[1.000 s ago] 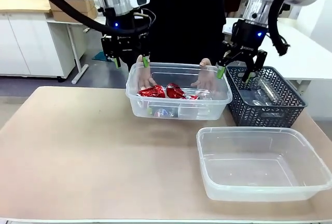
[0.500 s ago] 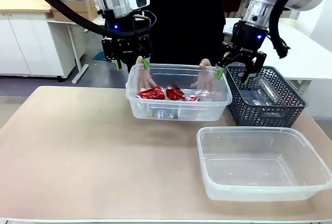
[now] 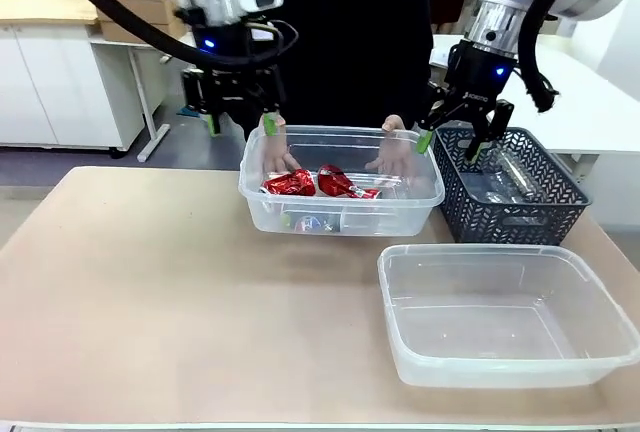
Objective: Sort the waste into each basket.
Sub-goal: Pick up the Organizing box on the right side of the table and lift it.
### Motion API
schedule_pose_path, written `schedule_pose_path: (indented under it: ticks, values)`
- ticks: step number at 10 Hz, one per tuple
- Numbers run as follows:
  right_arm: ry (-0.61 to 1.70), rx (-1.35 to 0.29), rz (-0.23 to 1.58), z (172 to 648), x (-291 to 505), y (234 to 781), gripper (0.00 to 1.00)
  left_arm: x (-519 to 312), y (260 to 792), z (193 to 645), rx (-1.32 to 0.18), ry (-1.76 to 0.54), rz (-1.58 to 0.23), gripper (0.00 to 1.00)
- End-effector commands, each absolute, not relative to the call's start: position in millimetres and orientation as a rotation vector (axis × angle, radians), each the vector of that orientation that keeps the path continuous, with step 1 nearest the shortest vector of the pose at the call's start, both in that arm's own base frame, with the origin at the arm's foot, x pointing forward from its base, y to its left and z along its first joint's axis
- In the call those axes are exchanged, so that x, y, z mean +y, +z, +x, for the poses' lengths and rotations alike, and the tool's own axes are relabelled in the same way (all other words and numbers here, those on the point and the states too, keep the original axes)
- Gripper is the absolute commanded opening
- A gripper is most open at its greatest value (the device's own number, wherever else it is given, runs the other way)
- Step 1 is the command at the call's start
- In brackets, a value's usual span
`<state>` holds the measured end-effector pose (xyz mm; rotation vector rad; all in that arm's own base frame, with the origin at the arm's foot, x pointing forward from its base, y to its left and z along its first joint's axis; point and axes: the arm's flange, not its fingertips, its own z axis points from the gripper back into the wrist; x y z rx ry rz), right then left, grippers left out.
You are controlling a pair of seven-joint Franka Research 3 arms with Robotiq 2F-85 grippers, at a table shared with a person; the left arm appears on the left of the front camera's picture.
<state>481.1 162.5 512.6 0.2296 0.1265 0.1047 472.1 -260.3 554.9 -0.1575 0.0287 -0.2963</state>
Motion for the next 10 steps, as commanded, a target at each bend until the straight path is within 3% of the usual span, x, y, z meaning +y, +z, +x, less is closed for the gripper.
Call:
schedule_pose_path:
  ticks: [1, 2, 4, 5, 7, 8, 10]
  values:
    - [0.094, 0.089, 0.213, 409, 91, 537, 1.0, -218, 588, 397, -0.029, -0.419, -0.163, 1.0]
    - [0.026, 0.057, 0.174, 367, 53, 537, 1.0, -207, 585, 362, -0.103, -0.494, -0.174, 1.0]
    - [-0.039, -0.03, 0.175, 316, 18, 528, 1.0, -201, 567, 336, -0.174, -0.575, -0.226, 1.0]
    - [0.004, 0.078, 0.195, 377, 58, 539, 1.0, -220, 603, 365, -0.075, -0.463, -0.139, 1.0]
    - [0.004, 0.078, 0.195, 377, 58, 539, 1.0, -220, 603, 365, -0.075, -0.463, -0.139, 1.0]
    - [-0.022, 0.041, 0.187, 336, 35, 535, 1.0, -211, 595, 342, -0.118, -0.499, -0.155, 1.0]
    - [-0.006, 0.136, 0.046, 344, 41, 499, 1.0, -293, 557, 361, -0.012, -0.44, -0.22, 1.0]
